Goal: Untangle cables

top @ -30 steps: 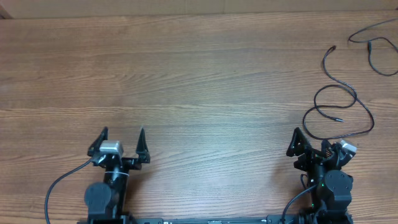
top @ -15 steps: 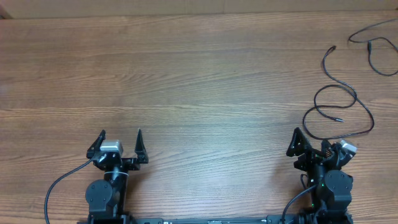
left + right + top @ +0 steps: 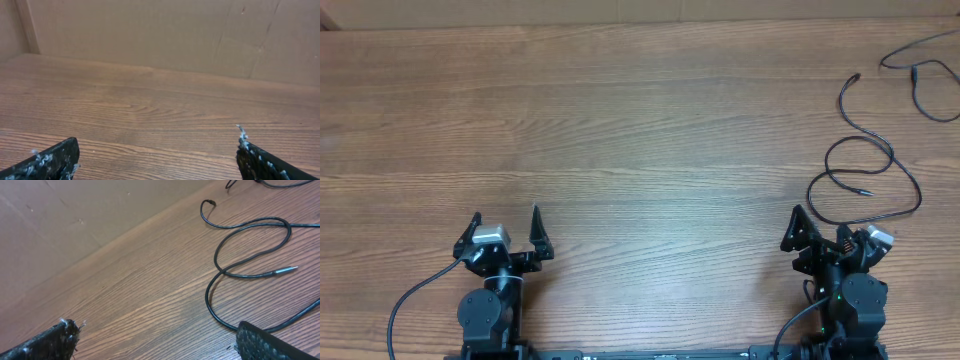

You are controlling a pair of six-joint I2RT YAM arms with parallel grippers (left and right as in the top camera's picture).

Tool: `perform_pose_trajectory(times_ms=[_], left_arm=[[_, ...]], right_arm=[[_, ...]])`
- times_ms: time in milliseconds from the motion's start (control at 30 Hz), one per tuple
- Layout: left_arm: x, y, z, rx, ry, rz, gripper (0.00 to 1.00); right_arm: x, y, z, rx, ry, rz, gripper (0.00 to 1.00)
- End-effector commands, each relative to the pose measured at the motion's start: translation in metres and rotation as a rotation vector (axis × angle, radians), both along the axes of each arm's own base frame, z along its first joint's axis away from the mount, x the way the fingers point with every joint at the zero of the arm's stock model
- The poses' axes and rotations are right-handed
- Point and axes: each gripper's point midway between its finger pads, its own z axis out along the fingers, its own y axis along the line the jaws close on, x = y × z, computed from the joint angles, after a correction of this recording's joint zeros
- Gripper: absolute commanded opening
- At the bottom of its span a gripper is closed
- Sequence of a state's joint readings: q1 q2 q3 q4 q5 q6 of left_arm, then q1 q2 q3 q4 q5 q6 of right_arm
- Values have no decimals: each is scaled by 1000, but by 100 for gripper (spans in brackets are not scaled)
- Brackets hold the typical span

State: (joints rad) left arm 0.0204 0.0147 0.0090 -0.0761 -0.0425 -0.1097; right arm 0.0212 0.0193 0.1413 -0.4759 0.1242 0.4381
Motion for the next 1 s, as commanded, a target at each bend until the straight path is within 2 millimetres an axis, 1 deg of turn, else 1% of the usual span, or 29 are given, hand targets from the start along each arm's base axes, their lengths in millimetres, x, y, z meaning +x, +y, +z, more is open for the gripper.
perform_pose_trajectory(times_ms=[0, 567, 667, 700, 733, 767, 833, 867, 933, 967], left_arm=[[0, 3, 1, -17, -10, 15, 100], [0, 3, 1, -17, -10, 15, 100], [0, 3, 1, -17, -10, 16, 100], [0, 3, 1, -17, -10, 16, 100], [0, 3, 1, -17, -10, 15, 100], [0, 3, 1, -17, -10, 15, 100], [0, 3, 1, -17, -10, 16, 100], [0, 3, 1, -17, -9, 15, 100], [0, 3, 1, -17, -9, 16, 100], [0, 3, 1, -17, -9, 15, 100]], right_arm=[[-1, -1, -2, -4, 4, -7, 100], [-1, -1, -2, -4, 4, -7, 100], [-2, -9, -2, -18, 4, -53, 100], [-2, -8, -2, -13, 3, -45, 100], [0, -4, 2, 5, -14, -26, 100], [2, 0, 10, 20, -50, -5, 100], [8, 6, 36, 27, -159, 25, 100], [10, 7, 53, 29, -229, 34, 100], [10, 10, 79, 33, -333, 52, 100], [10, 11, 86, 33, -361, 56, 100]])
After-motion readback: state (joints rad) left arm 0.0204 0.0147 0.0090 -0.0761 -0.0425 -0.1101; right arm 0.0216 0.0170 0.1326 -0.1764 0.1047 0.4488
